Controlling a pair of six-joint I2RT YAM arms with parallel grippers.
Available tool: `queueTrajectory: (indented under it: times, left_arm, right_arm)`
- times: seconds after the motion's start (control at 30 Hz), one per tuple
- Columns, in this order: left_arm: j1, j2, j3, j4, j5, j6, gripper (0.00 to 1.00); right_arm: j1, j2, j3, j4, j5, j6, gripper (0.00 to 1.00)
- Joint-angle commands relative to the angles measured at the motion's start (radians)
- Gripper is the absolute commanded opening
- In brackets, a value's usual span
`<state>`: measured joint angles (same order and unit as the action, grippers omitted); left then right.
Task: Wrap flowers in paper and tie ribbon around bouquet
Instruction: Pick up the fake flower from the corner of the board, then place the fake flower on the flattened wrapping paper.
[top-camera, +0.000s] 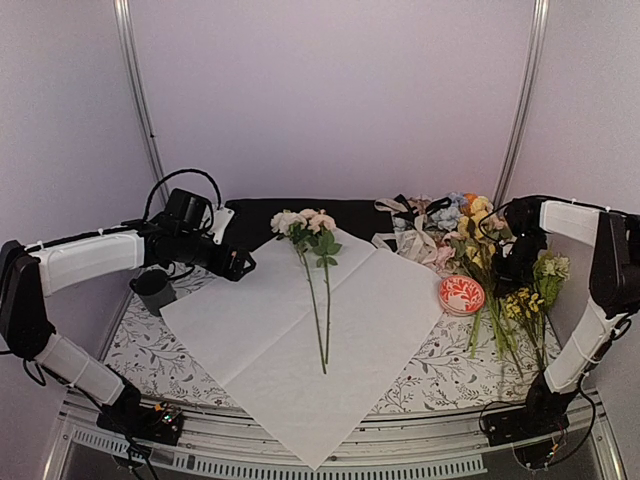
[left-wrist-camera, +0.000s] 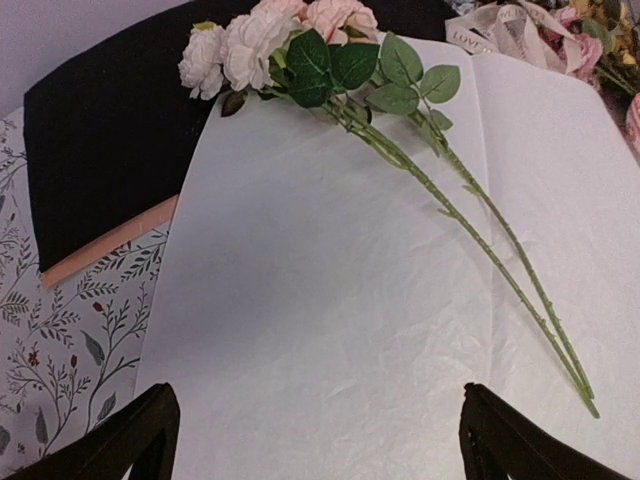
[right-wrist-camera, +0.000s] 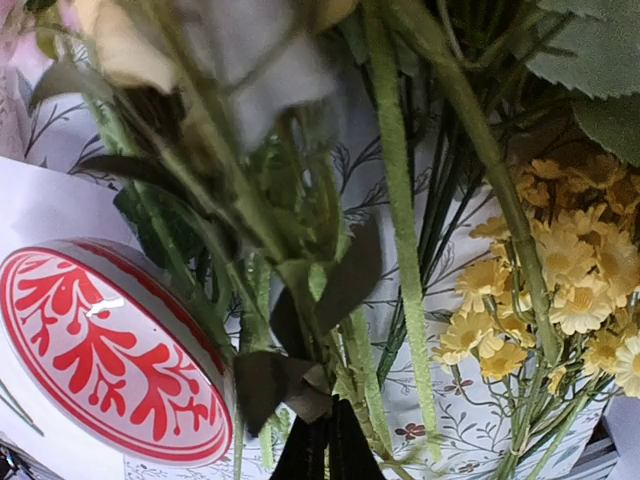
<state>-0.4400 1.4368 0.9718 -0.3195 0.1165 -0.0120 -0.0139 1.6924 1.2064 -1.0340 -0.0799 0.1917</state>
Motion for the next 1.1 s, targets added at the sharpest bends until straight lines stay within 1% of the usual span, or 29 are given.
queueTrajectory:
  times: [0.0, 0.13, 0.27, 0.33, 0.5, 0.6, 0.67, 0.73, 0.8, 0.87, 0.93, 0.97, 1.0, 1.03, 1.07]
  left_arm:
    - [0.006, 0.013, 0.022, -0.003, 0.009, -0.006, 0.98]
    - [0.006, 0.013, 0.021, -0.003, 0.007, -0.005, 0.98]
    - [0.006, 0.015, 0.023, -0.003, 0.008, -0.005, 0.98]
    - [0.005, 0.013, 0.024, -0.003, 0.008, -0.006, 0.98]
    - [0.006, 0.011, 0.022, -0.003, 0.007, -0.004, 0.98]
    - [0.006, 0.012, 0.023, -0.003, 0.009, -0.004, 0.98]
    - [0.006, 0.011, 0.024, -0.003, 0.009, -0.003, 0.98]
    - [0.006, 0.011, 0.024, -0.003, 0.008, -0.003, 0.98]
    - [0.005, 0.008, 0.024, -0.003, 0.008, -0.003, 0.98]
    - [0.006, 0.01, 0.024, -0.003, 0.009, -0.004, 0.98]
    - [0.006, 0.009, 0.024, -0.003, 0.008, -0.002, 0.98]
    - [0.006, 0.01, 0.024, -0.003, 0.008, -0.002, 0.98]
    - [0.006, 0.01, 0.024, -0.003, 0.008, -0.002, 0.98]
    - [0.006, 0.011, 0.024, -0.003, 0.007, -0.002, 0.98]
    - [0.006, 0.01, 0.024, -0.003, 0.007, -0.002, 0.98]
  right_arm:
    - [0.002, -0.028, 0.042, -0.006, 0.03, -0.007, 0.0]
    - [0.001, -0.069, 0.091, -0.02, 0.108, 0.002, 0.0]
    - [0.003, -0.154, 0.212, -0.033, 0.182, 0.015, 0.0]
    - [0.002, -0.212, 0.271, -0.008, 0.214, 0.015, 0.0]
    - [0.002, -0.347, 0.365, 0.095, 0.29, 0.008, 0.0]
    - [0.002, -0.435, 0.367, 0.213, 0.306, -0.011, 0.0]
    - [0.003, -0.498, 0.358, 0.313, 0.29, -0.04, 0.0]
    - [0.002, -0.557, 0.337, 0.422, 0.224, -0.053, 0.0]
    - [0.003, -0.593, 0.303, 0.521, 0.086, -0.036, 0.0]
    - [0.004, -0.591, 0.274, 0.582, -0.145, 0.019, 0.0]
    - [0.017, -0.549, 0.226, 0.662, -0.392, 0.128, 0.0]
    - [0.054, -0.524, 0.188, 0.752, -0.501, 0.197, 0.0]
    - [0.108, -0.494, 0.156, 0.818, -0.571, 0.25, 0.0]
    - [0.175, -0.464, 0.133, 0.874, -0.595, 0.322, 0.0]
    - [0.247, -0.427, 0.122, 0.909, -0.585, 0.353, 0.0]
